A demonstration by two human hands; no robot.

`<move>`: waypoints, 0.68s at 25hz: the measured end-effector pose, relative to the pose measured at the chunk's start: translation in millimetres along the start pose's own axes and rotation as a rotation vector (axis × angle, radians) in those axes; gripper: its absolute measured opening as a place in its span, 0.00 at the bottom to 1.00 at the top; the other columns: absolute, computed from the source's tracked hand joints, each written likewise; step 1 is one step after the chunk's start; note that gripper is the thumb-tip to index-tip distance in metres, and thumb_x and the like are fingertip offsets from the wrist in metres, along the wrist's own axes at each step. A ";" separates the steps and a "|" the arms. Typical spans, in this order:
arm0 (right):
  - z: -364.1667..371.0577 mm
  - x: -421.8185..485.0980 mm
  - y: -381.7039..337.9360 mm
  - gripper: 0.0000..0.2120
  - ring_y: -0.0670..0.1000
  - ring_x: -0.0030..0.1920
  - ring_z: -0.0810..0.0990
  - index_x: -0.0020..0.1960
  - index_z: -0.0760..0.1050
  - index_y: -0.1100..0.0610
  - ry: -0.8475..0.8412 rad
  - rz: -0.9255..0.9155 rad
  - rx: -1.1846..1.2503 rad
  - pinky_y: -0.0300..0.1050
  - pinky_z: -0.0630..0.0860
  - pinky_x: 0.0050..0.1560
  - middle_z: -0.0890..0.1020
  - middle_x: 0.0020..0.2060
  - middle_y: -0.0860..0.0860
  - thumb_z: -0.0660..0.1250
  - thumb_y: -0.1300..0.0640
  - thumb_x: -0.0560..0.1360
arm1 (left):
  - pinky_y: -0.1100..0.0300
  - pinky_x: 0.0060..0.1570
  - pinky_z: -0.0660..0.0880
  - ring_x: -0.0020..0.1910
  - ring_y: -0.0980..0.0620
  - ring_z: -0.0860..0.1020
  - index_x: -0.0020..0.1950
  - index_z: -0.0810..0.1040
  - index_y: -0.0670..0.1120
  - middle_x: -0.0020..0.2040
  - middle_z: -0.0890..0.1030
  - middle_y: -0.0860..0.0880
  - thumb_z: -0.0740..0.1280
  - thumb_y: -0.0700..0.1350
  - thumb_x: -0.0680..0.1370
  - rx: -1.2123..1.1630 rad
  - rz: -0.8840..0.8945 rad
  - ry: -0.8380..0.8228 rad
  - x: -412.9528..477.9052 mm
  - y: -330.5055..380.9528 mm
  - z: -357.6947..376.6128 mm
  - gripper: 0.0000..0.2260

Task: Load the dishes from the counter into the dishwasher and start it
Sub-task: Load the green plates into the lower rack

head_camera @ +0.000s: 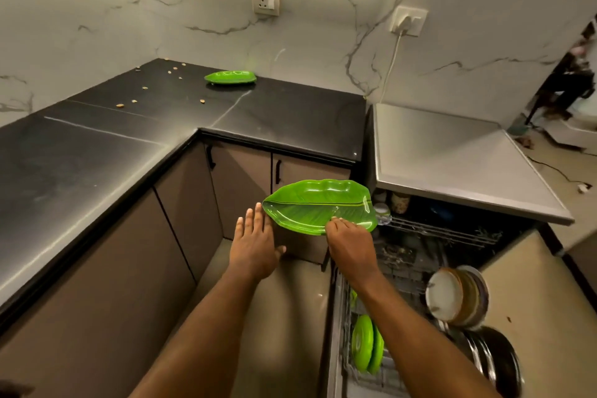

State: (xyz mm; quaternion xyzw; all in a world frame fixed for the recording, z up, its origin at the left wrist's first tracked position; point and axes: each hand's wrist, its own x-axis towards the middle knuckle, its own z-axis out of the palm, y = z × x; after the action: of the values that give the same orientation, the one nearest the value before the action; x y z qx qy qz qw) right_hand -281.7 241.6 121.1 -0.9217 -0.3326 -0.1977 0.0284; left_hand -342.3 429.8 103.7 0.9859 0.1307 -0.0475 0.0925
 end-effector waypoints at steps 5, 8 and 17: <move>-11.7 -66.9 4.6 0.17 0.54 0.26 0.78 0.33 0.74 0.56 -0.137 0.060 -0.022 0.40 0.68 0.23 0.78 0.27 0.52 0.80 0.65 0.51 | 0.47 0.76 0.39 0.79 0.41 0.39 0.80 0.40 0.40 0.80 0.39 0.40 0.58 0.60 0.81 -0.015 0.055 -0.090 -32.7 35.3 39.6 0.40; -11.2 -98.4 17.1 0.19 0.54 0.23 0.77 0.32 0.72 0.55 -0.274 0.158 0.010 0.40 0.65 0.20 0.76 0.25 0.51 0.80 0.65 0.49 | 0.47 0.76 0.40 0.79 0.41 0.39 0.80 0.40 0.39 0.80 0.39 0.40 0.58 0.59 0.81 0.054 0.088 -0.161 -46.8 58.7 61.9 0.40; 47.1 -128.3 123.0 0.21 0.53 0.20 0.76 0.32 0.73 0.55 -0.453 0.346 0.143 0.39 0.65 0.17 0.75 0.21 0.51 0.81 0.65 0.47 | 0.48 0.76 0.39 0.79 0.42 0.38 0.79 0.39 0.40 0.80 0.38 0.40 0.57 0.55 0.82 0.088 0.122 -0.350 10.0 163.7 114.7 0.37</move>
State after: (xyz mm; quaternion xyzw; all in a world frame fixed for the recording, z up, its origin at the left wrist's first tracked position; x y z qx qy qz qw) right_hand -278.5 77.5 38.3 -0.9811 -0.1813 0.0447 0.0515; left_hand -297.0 254.6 18.1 0.9719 0.0502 -0.2182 0.0732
